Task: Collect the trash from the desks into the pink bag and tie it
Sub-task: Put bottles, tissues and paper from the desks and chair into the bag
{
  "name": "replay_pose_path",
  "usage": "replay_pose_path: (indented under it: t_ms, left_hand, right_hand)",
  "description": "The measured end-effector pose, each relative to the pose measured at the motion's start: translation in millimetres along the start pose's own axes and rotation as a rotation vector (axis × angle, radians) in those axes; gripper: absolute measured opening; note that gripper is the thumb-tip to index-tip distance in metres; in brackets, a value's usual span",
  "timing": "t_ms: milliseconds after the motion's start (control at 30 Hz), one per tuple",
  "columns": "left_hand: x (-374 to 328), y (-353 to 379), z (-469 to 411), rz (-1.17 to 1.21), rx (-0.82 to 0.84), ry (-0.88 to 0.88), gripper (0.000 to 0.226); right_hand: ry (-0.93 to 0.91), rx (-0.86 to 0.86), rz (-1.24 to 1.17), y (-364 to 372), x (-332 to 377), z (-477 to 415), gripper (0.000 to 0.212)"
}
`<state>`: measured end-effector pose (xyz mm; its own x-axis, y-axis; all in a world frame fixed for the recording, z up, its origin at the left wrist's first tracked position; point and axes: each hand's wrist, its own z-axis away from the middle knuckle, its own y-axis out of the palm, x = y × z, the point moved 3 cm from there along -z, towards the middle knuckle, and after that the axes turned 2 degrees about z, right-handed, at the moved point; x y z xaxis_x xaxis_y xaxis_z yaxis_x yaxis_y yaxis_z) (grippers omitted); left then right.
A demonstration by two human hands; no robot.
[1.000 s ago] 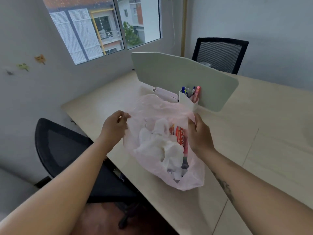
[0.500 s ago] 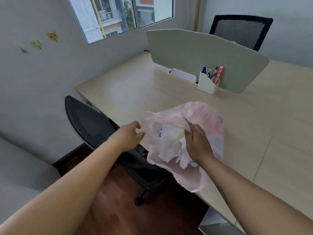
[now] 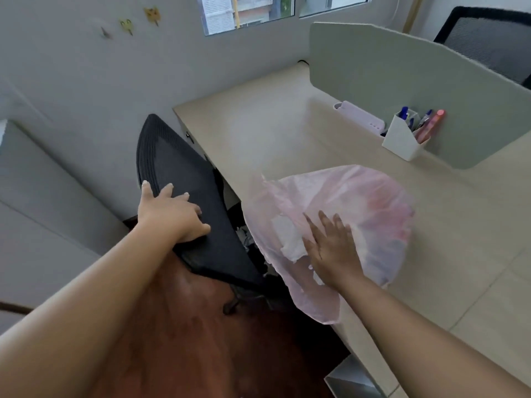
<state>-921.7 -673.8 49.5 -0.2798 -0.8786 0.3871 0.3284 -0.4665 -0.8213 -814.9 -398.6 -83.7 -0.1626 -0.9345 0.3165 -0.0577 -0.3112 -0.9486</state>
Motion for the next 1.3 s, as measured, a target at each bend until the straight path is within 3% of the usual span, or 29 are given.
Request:
replay_pose_path:
  t_ms: [200, 700, 900, 1033, 1133, 1233, 1300]
  left_hand:
    - [26.8, 16.3, 7.8, 0.206, -0.032, -0.15, 0.057]
    - [57.9, 51.3, 15.4, 0.036, -0.055, -0.252, 0.083]
    - [72.0, 60.8, 31.3, -0.029, -0.001, -0.281, 0.084]
    - [59.8, 68.7, 42.1, -0.067, 0.052, -0.376, 0.08]
    - [21.8, 86.8, 39.8, -0.093, 0.067, -0.368, 0.075]
    - [-11.5, 120.5, 40.5, -0.163, 0.096, -0.273, 0.072]
    - [-12.9, 135.3, 39.2, -0.225, 0.07, -0.259, 0.073]
  right_hand:
    - [-0.17, 0.046, 0.289, 43.5, -14.4, -6.6, 0.06]
    - [-0.155, 0.01, 0.513, 48.6, -81.1, -115.1, 0.062]
    - [-0.137, 0.179, 0.398, 22.1, -90.0, -140.3, 0.066]
    - [-0.153, -0.023, 0.123, -6.1, -36.2, -106.5, 0.065]
    - [-0.347, -0.079, -0.062, 1.1, 30.4, -49.1, 0.061]
    - [-0.595, 0.201, 0.006, 59.2, 74.4, 27.9, 0.067]
    - [-0.621, 0.383, 0.142, 110.3, 70.7, 71.7, 0.078]
